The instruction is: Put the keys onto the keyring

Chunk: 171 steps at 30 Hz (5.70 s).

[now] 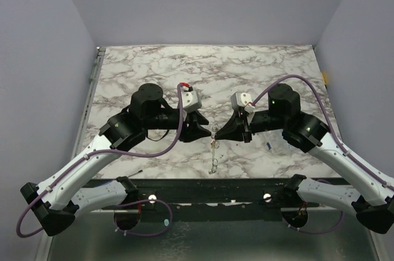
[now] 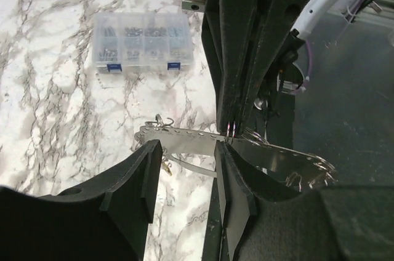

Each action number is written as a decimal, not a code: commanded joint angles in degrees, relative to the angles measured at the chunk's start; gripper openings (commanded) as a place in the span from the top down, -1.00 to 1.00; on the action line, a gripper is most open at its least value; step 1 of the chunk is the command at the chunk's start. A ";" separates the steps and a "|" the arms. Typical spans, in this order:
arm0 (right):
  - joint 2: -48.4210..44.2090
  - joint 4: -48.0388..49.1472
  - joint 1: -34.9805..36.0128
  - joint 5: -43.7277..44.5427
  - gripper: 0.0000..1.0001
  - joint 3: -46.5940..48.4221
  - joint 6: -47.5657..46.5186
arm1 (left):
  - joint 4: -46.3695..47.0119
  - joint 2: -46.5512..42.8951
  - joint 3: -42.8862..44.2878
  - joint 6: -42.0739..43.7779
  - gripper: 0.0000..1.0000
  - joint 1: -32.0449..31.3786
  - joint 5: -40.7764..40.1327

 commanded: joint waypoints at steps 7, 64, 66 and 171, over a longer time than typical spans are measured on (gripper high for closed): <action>-0.17 -2.17 2.02 -0.27 0.99 1.77 -0.72 | -4.19 1.38 3.62 4.43 0.10 -0.29 8.08; 1.29 -3.22 5.34 9.98 0.99 1.86 -0.92 | -8.53 5.91 3.80 4.67 0.27 -0.58 4.94; 1.30 -3.18 5.39 10.39 0.99 1.95 -0.94 | -8.60 5.81 3.63 4.59 0.27 -0.60 4.93; -6.09 21.95 5.56 15.67 0.48 -10.15 11.54 | 36.12 -11.30 -18.26 -9.94 1.00 -1.91 -0.09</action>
